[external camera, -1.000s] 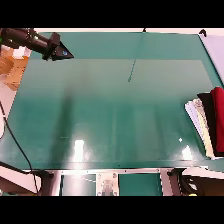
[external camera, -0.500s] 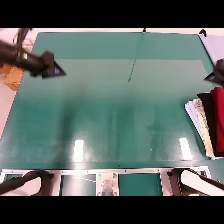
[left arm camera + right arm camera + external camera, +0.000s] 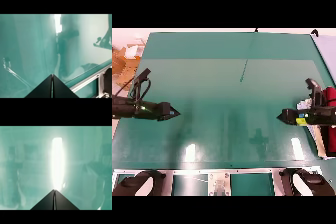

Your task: Fold the shirts.

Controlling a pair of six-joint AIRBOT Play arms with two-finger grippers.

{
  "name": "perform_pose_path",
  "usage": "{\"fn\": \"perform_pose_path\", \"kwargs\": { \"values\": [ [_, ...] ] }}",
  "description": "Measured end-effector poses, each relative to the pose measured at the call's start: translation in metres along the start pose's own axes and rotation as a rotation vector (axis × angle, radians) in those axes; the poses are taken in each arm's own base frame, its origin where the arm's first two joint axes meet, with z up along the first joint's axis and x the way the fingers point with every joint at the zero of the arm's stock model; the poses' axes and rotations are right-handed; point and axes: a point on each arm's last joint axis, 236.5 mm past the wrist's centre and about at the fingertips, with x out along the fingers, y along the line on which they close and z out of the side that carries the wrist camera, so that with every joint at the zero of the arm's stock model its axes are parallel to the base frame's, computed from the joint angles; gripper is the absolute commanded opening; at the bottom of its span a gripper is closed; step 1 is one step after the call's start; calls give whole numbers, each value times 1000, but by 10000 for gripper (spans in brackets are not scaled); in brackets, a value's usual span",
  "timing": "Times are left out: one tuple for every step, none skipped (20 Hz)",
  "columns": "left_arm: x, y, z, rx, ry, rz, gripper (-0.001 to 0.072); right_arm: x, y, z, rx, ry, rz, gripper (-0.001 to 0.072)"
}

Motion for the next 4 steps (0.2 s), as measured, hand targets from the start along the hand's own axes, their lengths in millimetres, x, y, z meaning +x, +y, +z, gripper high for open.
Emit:
{"fn": "perform_pose_path", "kwargs": {
  "values": [
    [1, 1, -1, -2, -3, 3, 24, 3, 1, -10, 0, 27, 4, 24],
    [1, 2, -2, -3, -9, 4, 24, 5, 2, -18, 0, 47, 10, 23],
    [2, 3, -3, -4, -8, 4, 24, 6, 2, -23, 1, 63, 12, 24],
    [2, 3, -3, -4, -11, 4, 24, 7, 2, -27, 2, 75, 14, 24]
  ]
}}
